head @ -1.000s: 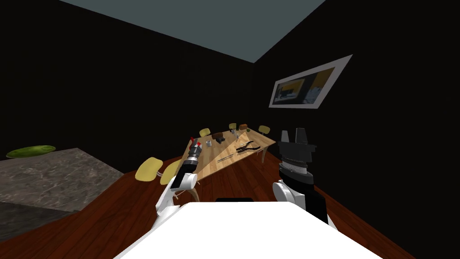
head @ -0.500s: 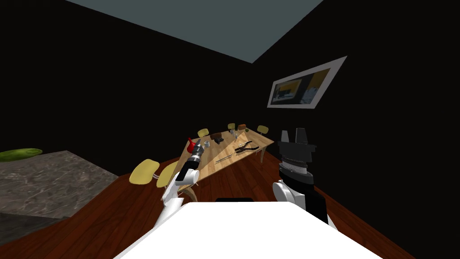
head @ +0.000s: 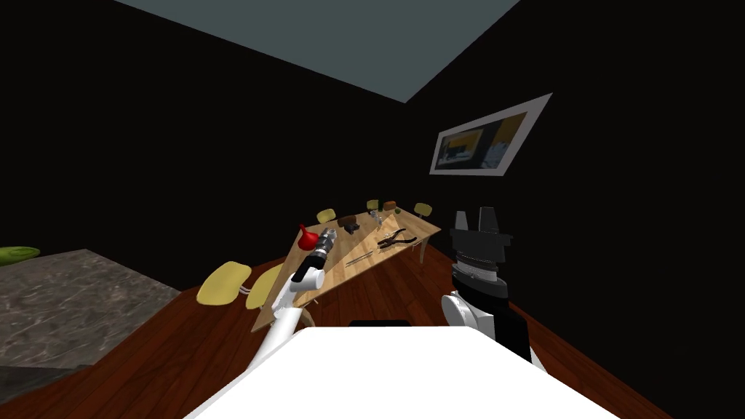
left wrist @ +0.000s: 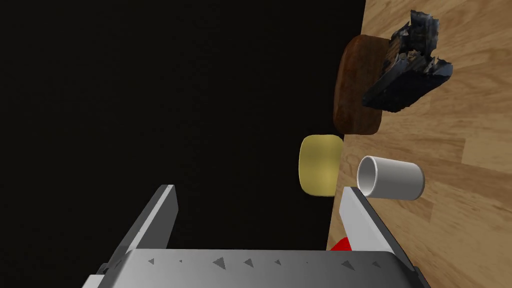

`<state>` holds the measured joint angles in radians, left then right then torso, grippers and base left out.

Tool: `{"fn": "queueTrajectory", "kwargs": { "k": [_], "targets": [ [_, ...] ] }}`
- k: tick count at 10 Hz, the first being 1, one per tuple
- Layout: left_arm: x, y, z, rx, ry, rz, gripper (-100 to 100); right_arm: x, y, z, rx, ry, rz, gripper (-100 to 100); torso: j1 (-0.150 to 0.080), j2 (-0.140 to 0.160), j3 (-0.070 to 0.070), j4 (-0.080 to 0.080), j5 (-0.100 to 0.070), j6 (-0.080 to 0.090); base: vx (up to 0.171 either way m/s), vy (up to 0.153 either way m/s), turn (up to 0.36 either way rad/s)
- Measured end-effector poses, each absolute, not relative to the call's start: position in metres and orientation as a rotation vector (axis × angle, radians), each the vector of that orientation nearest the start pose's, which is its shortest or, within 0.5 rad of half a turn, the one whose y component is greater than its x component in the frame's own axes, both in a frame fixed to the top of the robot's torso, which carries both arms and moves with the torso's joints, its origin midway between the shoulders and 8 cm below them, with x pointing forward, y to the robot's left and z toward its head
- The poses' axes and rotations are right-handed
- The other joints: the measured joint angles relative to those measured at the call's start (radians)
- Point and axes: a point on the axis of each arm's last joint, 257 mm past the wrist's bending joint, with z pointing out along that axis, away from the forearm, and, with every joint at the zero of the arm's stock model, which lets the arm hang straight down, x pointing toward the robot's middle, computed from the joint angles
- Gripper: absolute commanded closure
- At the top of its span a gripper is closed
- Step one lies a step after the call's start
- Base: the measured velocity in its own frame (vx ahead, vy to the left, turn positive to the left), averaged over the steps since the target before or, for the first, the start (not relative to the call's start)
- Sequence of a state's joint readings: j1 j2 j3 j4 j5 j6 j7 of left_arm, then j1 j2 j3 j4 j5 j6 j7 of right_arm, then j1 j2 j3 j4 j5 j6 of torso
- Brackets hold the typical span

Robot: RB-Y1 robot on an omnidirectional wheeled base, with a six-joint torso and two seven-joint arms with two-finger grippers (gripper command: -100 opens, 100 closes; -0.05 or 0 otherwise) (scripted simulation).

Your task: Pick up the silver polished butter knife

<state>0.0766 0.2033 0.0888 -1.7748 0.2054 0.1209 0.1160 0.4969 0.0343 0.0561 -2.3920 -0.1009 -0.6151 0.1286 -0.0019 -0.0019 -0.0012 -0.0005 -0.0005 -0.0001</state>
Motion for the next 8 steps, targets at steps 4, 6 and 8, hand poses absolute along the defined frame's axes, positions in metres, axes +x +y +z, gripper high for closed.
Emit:
{"fn": "queueTrajectory", "kwargs": {
  "k": [4,6,8],
  "targets": [
    [0.541,0.322,-0.219,-1.452,1.134,-1.242,-100,0.296,-0.274,0.091,0.532,0.382,1.337,0,0.000,0.000,0.000,0.000,0.000,0.000,0.025,-0.030,-0.040],
    [0.544,0.318,-0.230,-1.502,1.156,-1.231,-100,0.296,-0.274,0.091,0.532,0.382,1.337,0,0.001,0.001,0.001,0.000,0.000,0.000,0.014,-0.021,-0.025],
    [0.551,0.318,-0.248,-1.572,1.183,-1.220,-100,0.296,-0.274,0.091,0.532,0.382,1.337,0,0.000,0.001,0.000,0.000,0.000,0.000,0.028,-0.031,-0.046]
  ]
}}
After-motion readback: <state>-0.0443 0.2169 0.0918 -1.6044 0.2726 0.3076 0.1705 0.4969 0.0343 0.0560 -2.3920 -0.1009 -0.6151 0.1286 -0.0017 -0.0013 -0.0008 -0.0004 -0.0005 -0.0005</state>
